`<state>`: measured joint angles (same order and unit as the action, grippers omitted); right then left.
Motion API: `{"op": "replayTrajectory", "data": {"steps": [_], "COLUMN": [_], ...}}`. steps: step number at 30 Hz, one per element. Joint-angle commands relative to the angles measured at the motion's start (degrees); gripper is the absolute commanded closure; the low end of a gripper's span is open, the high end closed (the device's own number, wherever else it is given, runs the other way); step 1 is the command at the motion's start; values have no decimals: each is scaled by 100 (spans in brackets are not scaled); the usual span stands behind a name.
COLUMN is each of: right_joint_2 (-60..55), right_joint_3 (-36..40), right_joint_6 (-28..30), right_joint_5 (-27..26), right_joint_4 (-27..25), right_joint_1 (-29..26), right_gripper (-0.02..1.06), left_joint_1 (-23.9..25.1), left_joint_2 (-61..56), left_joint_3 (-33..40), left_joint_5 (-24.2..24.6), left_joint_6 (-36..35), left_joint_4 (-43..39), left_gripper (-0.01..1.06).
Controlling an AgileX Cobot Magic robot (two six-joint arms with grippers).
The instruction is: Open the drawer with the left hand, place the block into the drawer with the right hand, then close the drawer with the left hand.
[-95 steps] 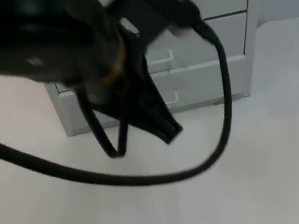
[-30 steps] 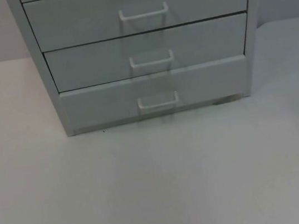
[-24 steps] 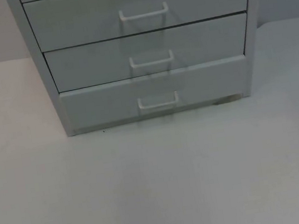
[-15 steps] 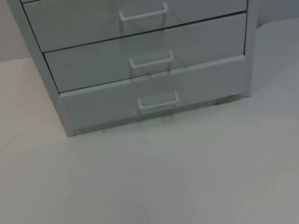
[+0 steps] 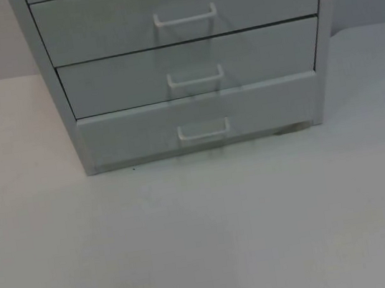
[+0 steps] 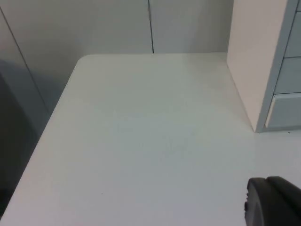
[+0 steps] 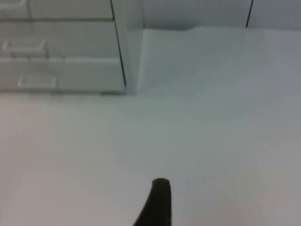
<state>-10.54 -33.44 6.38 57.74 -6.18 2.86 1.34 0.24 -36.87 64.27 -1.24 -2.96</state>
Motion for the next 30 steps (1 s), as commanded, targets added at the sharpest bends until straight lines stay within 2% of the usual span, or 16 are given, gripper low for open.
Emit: {"op": "replayTrajectory", "data": {"steps": [1,7,12,18,25,30], "right_joint_2": [169,1042,1054,1054,1054,1054], "right_joint_3": [100,298,329,378,391,391], "right_joint_6": [-81,-190,-190,-190,-190,-190], "right_joint_5": [183,354,524,423,414,414], "right_joint_4": [144,201,166,279,291,291], "right_joint_1": [97,176,184,184,184,184], "right_gripper": [31,31,31,31,31,31], "left_joint_1": [6,6,6,6,6,6], "left_joint_2": [-24,-24,-24,-24,-24,-24], "left_joint_3": [14,34,251,703,844,855], "left_joint_5": [12,181,245,85,-254,-270], "left_joint_6": [-53,-53,169,165,165,249], "left_joint_4": [-26,134,342,388,434,509], "left_gripper": [105,105,105,105,105,105]}}
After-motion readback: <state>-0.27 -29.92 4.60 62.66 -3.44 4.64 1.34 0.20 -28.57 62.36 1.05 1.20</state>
